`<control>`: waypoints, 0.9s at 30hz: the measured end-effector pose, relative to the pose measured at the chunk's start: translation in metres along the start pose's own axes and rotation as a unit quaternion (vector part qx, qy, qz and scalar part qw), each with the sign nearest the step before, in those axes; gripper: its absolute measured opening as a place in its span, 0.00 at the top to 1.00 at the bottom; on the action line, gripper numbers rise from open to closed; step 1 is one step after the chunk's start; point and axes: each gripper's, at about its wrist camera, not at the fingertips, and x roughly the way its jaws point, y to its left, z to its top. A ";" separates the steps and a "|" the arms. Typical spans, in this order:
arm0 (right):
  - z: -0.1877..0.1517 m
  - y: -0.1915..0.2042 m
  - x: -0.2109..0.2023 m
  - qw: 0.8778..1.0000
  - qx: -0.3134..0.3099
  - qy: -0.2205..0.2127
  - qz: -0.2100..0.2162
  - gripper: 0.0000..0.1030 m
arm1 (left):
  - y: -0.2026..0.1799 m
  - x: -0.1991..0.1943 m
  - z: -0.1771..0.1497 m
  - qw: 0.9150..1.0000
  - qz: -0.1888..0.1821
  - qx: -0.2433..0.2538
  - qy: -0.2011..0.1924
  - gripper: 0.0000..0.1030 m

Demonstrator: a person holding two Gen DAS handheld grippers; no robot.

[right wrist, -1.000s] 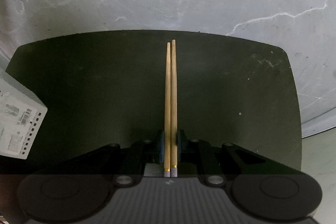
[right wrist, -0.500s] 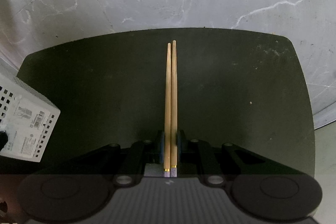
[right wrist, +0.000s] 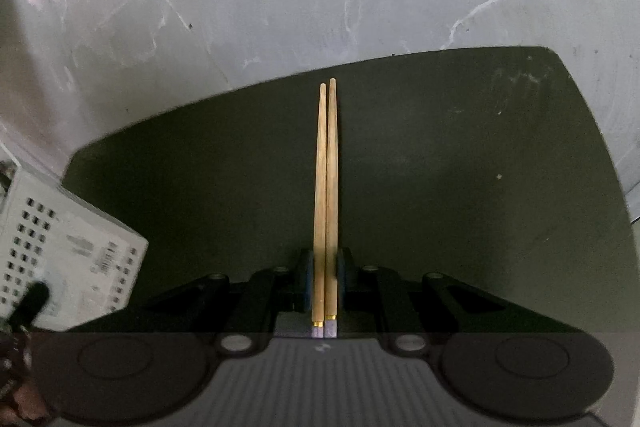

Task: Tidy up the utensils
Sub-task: 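Carry the chopsticks with the right tool above the caddy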

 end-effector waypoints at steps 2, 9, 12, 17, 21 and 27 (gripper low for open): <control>-0.001 0.001 0.000 1.000 0.011 -0.003 0.013 0.88 | 0.001 0.000 0.001 1.000 0.000 0.000 0.002 0.26; -0.006 0.004 -0.008 0.997 0.045 -0.032 0.053 0.88 | -0.001 0.002 0.000 1.000 0.000 -0.001 0.000 0.26; -0.010 0.003 -0.012 0.994 0.063 -0.051 0.074 0.88 | -0.001 0.003 0.000 1.000 -0.006 0.006 -0.002 0.25; -0.016 0.012 -0.037 0.983 0.077 -0.119 0.119 0.88 | -0.001 0.005 0.000 1.000 -0.008 0.006 -0.005 0.25; -0.022 0.029 -0.066 0.969 0.068 -0.184 0.153 0.88 | 0.002 0.005 -0.001 1.000 -0.020 0.017 -0.006 0.25; -0.016 0.065 -0.106 0.936 0.026 -0.292 0.196 0.87 | 0.007 0.007 -0.002 0.999 -0.043 0.029 -0.010 0.25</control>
